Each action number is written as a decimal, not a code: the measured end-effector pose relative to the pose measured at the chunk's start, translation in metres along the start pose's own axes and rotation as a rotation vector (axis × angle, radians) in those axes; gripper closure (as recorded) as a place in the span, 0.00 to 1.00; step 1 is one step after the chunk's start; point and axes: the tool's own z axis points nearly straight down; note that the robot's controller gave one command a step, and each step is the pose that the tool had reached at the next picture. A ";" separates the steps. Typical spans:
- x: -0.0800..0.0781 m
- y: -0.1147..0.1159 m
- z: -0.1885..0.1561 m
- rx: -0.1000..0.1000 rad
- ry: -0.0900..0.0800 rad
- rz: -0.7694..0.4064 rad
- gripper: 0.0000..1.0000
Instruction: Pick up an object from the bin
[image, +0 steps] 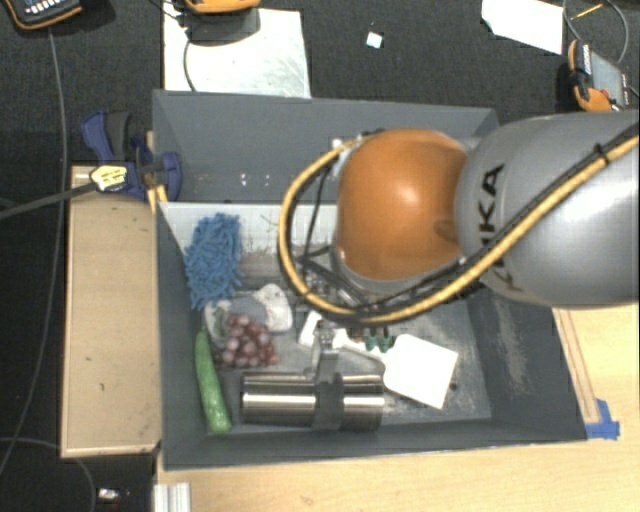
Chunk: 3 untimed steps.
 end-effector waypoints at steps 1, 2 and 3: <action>-0.002 -0.001 -0.004 -0.001 -0.008 0.007 0.00; 0.020 -0.041 0.135 -0.009 -0.014 -0.018 0.00; 0.023 -0.036 0.076 -0.007 -0.024 -0.092 0.00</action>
Offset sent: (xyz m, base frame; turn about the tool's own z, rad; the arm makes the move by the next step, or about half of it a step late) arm -0.0264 -0.0523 -0.1616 -0.0220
